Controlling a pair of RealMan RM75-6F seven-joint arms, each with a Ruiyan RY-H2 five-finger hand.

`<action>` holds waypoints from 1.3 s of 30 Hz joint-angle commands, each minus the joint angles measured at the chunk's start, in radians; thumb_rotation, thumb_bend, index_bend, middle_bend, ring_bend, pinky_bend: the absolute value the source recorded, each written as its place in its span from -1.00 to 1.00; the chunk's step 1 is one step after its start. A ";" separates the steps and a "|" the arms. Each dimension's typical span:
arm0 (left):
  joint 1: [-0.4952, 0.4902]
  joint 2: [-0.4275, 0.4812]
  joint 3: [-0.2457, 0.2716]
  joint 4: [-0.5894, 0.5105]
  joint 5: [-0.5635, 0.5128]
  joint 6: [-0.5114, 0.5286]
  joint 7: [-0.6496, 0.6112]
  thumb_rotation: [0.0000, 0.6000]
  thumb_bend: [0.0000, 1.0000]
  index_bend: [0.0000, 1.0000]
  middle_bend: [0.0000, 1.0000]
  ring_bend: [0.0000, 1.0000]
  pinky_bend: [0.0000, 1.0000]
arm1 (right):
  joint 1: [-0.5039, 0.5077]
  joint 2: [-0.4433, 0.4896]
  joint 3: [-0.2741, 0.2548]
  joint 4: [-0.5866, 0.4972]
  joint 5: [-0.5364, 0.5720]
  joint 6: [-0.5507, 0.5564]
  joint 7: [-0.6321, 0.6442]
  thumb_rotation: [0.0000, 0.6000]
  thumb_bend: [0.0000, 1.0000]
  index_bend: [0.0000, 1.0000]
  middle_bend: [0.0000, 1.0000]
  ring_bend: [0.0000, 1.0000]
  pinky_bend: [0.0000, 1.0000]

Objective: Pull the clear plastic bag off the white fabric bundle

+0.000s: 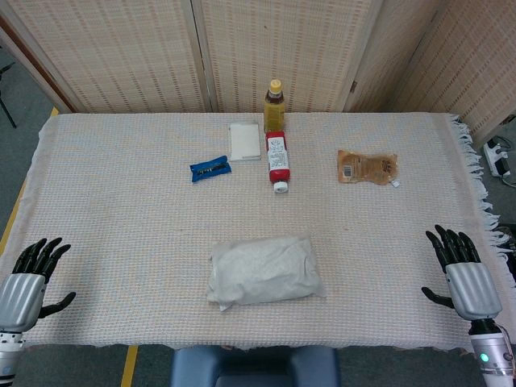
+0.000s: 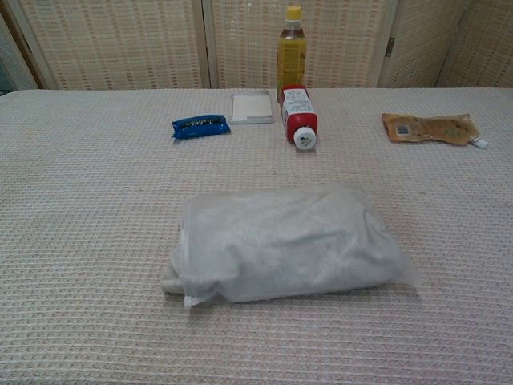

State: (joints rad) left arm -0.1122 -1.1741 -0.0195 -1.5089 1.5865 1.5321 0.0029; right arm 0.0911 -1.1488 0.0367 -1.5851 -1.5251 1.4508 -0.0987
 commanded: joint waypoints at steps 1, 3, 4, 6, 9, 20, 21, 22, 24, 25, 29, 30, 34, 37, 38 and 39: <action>0.001 0.001 0.001 -0.002 0.001 0.001 -0.001 1.00 -0.61 -0.65 -0.75 -0.95 -0.73 | -0.001 0.000 -0.001 0.001 -0.003 0.003 0.001 1.00 -0.96 -1.00 -1.00 -1.00 -1.00; 0.001 0.001 0.002 -0.003 0.002 0.000 -0.001 1.00 -0.61 -0.65 -0.75 -0.95 -0.73 | -0.001 0.000 -0.003 0.001 -0.007 0.003 0.001 1.00 -0.96 -1.00 -1.00 -1.00 -1.00; 0.000 0.001 0.002 -0.003 0.003 -0.001 -0.002 1.00 -0.61 -0.65 -0.75 -0.95 -0.73 | -0.001 0.000 -0.005 0.001 -0.011 0.004 0.000 1.00 -0.96 -1.00 -1.00 -1.00 -1.00; -0.001 0.000 0.002 -0.004 0.006 -0.001 -0.002 1.00 -0.61 -0.65 -0.75 -0.95 -0.73 | 0.000 -0.002 -0.013 0.001 -0.024 0.000 -0.001 1.00 -0.96 -1.00 -1.00 -1.00 -1.00; -0.002 -0.001 0.002 -0.006 0.011 0.003 -0.011 1.00 -0.61 -0.65 -0.75 -0.95 -0.73 | 0.018 -0.005 -0.034 -0.007 -0.065 -0.025 0.027 1.00 -0.96 -1.00 -1.00 -1.00 -1.00; -0.005 0.008 0.003 -0.005 0.003 -0.010 -0.041 1.00 -0.61 -0.65 -0.75 -0.95 -0.73 | 0.185 -0.156 -0.052 -0.050 -0.237 -0.205 -0.072 1.00 -0.91 -1.00 -1.00 -1.00 -1.00; -0.003 0.013 0.003 -0.009 0.003 -0.008 -0.046 1.00 -0.61 -0.65 -0.75 -0.95 -0.73 | 0.203 -0.189 -0.050 -0.048 -0.243 -0.228 -0.086 1.00 -0.90 -1.00 -1.00 -1.00 -1.00; -0.002 0.016 0.002 -0.013 0.002 -0.005 -0.050 1.00 -0.61 -0.65 -0.75 -0.95 -0.73 | 0.215 -0.214 -0.049 -0.043 -0.248 -0.242 -0.096 1.00 -0.90 -1.00 -1.00 -1.00 -1.00; 0.000 0.021 0.002 -0.020 0.001 -0.001 -0.058 1.00 -0.61 -0.65 -0.75 -0.95 -0.73 | 0.232 -0.281 -0.042 -0.016 -0.259 -0.252 -0.134 1.00 -0.90 -1.00 -1.00 -1.00 -1.00; 0.001 0.023 0.002 -0.023 0.001 -0.001 -0.060 1.00 -0.61 -0.65 -0.75 -0.95 -0.73 | 0.236 -0.314 -0.039 0.006 -0.270 -0.245 -0.158 1.00 -0.90 -1.00 -1.00 -1.00 -1.00; 0.000 0.029 0.007 -0.028 0.001 -0.010 -0.061 1.00 -0.61 -0.65 -0.75 -0.95 -0.73 | 0.249 -0.441 -0.042 0.099 -0.301 -0.229 -0.208 1.00 -0.90 -1.00 -1.00 -1.00 -1.00; 0.000 0.031 0.008 -0.029 0.000 -0.014 -0.063 1.00 -0.61 -0.65 -0.75 -0.95 -0.73 | 0.255 -0.470 -0.042 0.122 -0.300 -0.233 -0.212 1.00 -0.90 -1.00 -1.00 -1.00 -1.00; -0.001 0.038 0.007 -0.035 -0.005 -0.019 -0.076 1.00 -0.61 -0.65 -0.75 -0.95 -0.73 | 0.285 -0.551 -0.020 0.196 -0.272 -0.265 -0.223 1.00 -0.89 -1.00 -1.00 -1.00 -1.00; -0.003 0.039 0.008 -0.033 -0.007 -0.025 -0.080 1.00 -0.61 -0.65 -0.75 -0.95 -0.73 | 0.321 -0.614 0.012 0.258 -0.244 -0.291 -0.197 1.00 -0.90 -1.00 -1.00 -1.00 -1.00; -0.004 0.039 0.008 -0.033 -0.008 -0.028 -0.079 1.00 -0.61 -0.65 -0.75 -0.95 -0.73 | 0.332 -0.632 0.024 0.278 -0.235 -0.298 -0.193 1.00 -0.89 -1.00 -1.00 -1.00 -1.00; -0.005 0.038 0.008 -0.032 -0.011 -0.033 -0.079 1.00 -0.61 -0.65 -0.75 -0.95 -0.73 | 0.349 -0.653 0.040 0.303 -0.222 -0.310 -0.192 1.00 -0.89 -1.00 -1.00 -1.00 -1.00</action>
State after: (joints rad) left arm -0.1161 -1.1357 -0.0114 -1.5418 1.5776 1.5017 -0.0764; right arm 0.4077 -1.7621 0.0460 -1.3242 -1.7730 1.1656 -0.3004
